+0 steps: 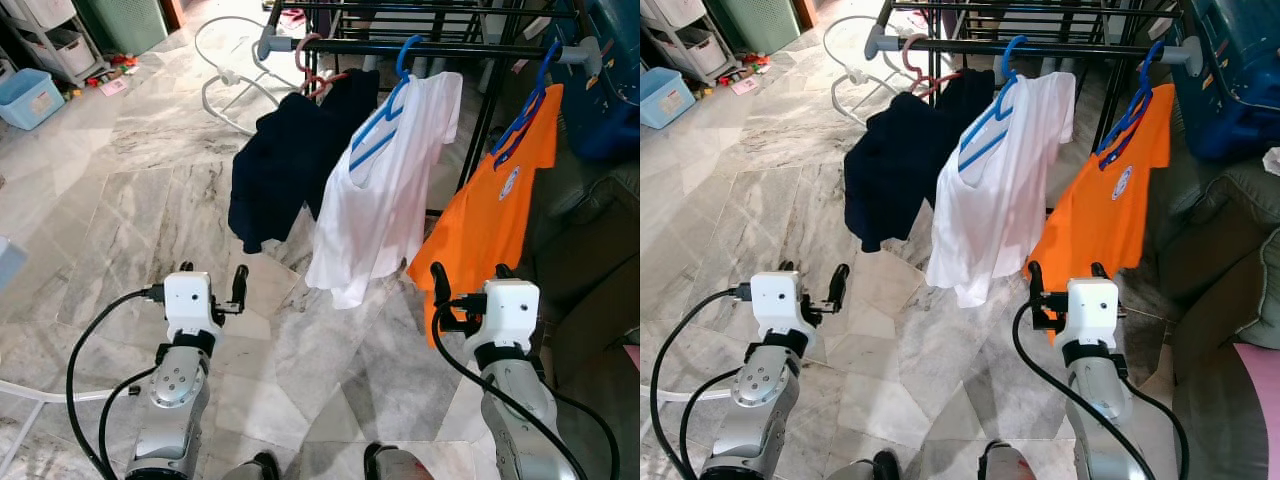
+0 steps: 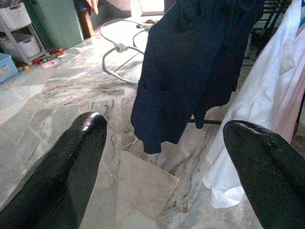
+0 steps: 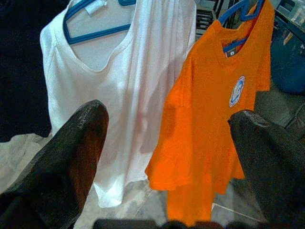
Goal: Hang hanger
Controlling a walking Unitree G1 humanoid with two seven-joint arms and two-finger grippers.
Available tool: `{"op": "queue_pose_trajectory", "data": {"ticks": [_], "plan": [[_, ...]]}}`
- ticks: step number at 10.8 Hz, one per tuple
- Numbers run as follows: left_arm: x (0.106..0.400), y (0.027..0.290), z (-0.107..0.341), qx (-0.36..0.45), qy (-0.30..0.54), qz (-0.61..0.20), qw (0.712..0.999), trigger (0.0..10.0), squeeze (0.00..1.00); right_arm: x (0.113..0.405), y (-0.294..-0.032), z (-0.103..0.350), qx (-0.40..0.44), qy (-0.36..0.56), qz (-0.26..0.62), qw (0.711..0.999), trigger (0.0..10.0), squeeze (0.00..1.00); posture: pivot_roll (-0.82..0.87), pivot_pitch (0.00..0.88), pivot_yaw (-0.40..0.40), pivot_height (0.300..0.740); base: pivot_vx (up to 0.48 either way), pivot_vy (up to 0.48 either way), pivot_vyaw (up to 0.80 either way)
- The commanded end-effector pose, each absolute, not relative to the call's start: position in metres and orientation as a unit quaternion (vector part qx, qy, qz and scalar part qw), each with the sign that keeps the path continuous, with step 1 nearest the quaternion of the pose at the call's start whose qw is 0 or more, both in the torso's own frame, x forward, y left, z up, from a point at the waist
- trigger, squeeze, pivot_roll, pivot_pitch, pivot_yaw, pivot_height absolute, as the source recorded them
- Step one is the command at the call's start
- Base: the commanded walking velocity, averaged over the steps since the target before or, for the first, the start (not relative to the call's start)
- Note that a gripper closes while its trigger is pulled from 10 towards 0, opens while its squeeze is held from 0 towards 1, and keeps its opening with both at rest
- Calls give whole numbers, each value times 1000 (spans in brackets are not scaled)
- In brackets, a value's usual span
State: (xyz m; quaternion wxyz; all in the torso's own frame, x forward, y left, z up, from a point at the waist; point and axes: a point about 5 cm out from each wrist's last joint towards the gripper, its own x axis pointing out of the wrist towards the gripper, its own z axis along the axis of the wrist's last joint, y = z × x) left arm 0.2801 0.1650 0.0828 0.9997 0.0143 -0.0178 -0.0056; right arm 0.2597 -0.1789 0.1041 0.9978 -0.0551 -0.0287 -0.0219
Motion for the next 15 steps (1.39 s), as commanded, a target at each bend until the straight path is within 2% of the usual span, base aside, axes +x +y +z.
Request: {"op": "queue_pose_trajectory", "data": {"ticks": [1,4,5,6,10,11,12,13,15], "plan": [[279,168,80,17,-9,-1,1000,10000,0,258,-178,100,-55,-18,-22,998,10000,0,-271,196,75,740,0,0,0],[279,168,80,17,-9,-1,1000,10000,0,258,-178,100,-55,-18,-22,998,10000,0,-271,196,75,740,0,0,0],[264,179,74,25,5,7,1000,10000,0,263,-175,99,-48,-10,-6,999,10000,0,-161,193,36,740,0,0,0],[241,194,66,36,28,18,999,10000,0,269,-175,97,-42,4,3,999,10000,0,-172,195,36,740,0,0,0],[235,197,70,42,27,29,998,10000,0,271,-174,99,-92,-8,-2,996,10000,0,-167,208,42,740,0,0,0],[233,199,72,42,26,33,998,10000,0,270,-170,103,-69,-29,26,997,10000,0,-168,215,46,740,0,0,0],[233,199,73,32,23,30,999,10000,0,270,-177,107,-89,-36,-15,995,10000,0,-170,224,49,740,0,0,0],[235,196,75,28,23,23,999,10000,0,268,-177,103,-64,-12,-5,998,10000,0,-170,227,50,740,0,0,0],[235,196,76,26,27,19,999,10000,0,264,-176,102,-64,-23,-2,998,10000,0,-171,225,58,740,0,126,0]]}}
